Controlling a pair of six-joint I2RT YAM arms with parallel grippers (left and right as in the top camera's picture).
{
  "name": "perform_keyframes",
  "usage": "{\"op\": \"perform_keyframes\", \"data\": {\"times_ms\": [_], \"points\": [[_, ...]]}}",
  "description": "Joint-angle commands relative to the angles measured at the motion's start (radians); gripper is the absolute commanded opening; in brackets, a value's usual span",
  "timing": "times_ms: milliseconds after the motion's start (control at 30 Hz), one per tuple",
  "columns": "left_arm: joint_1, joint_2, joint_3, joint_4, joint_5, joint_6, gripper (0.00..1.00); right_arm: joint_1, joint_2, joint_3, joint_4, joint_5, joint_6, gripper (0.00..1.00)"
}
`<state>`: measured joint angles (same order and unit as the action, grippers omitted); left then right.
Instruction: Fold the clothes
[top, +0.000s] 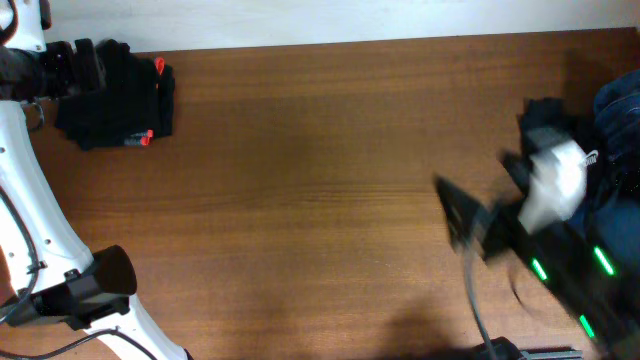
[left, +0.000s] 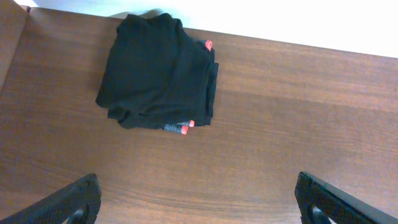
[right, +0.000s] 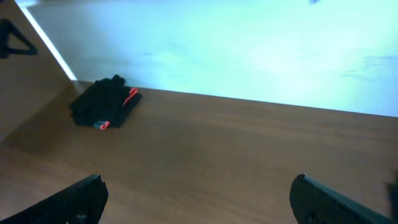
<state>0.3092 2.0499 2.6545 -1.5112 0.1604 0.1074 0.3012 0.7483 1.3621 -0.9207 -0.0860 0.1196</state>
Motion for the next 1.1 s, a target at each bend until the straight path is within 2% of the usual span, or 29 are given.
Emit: {"op": "perform_keyframes", "data": {"times_ms": [0,133,400,600,933,1067], "points": [[0.002,0.0,-0.002,-0.001,0.0,-0.01,0.99,0.005,-0.12,0.001,-0.084,0.093,-0.018,0.99],[0.002,0.0,-0.002,-0.001,0.0,-0.01,0.99,0.004,-0.267,-0.019,-0.19,0.153,-0.018,0.99],[0.002,0.0,-0.002,-0.001,0.0,-0.01,0.99,-0.057,-0.517,-0.229,-0.143,0.221,-0.018,0.99],[0.002,0.0,-0.002,-0.001,0.0,-0.01,0.99,-0.081,-0.609,-0.494,0.117,0.256,-0.018,0.99],[0.002,0.0,-0.002,-0.001,0.0,-0.01,0.99,-0.087,-0.685,-1.036,0.806,0.246,-0.006,0.98],[0.002,0.0,-0.002,-0.001,0.0,-0.01,0.99,-0.118,-0.72,-1.152,0.936,0.206,-0.006,0.99]]}}
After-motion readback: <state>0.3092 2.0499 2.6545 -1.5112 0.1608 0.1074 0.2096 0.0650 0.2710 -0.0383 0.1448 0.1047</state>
